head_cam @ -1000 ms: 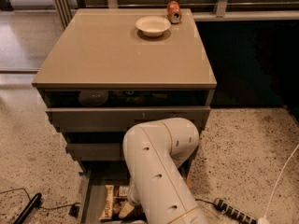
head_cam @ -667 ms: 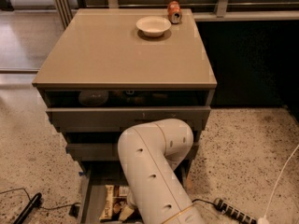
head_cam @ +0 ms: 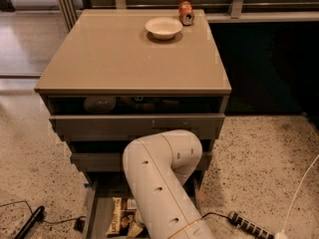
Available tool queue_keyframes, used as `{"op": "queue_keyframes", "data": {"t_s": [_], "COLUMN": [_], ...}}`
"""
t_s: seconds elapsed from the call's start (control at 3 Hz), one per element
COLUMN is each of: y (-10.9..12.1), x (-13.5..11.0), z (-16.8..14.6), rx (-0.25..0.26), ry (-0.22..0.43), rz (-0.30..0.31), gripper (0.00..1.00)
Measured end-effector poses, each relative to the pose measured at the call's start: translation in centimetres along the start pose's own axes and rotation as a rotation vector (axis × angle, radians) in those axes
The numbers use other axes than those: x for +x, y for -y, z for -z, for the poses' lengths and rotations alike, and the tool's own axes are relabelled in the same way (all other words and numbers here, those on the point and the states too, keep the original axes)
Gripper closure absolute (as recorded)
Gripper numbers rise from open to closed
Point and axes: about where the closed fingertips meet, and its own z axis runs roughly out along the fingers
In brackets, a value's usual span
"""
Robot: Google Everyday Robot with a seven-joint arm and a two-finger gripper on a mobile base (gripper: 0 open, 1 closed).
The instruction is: Pick brown chip bag from bottom drawer and place on counter
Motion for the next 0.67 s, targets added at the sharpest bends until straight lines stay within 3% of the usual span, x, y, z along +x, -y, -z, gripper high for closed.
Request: {"op": "queue_keyframes", "data": {"t_s": [0.33,0.67], "y": [0.0,0.0], "x": [0.0,0.0], "z": [0.0,0.0], "rx": [0.0,0.0], "ry": [0.0,0.0], "rz": [0.0,0.0], "gripper": [0.18,0.5]}}
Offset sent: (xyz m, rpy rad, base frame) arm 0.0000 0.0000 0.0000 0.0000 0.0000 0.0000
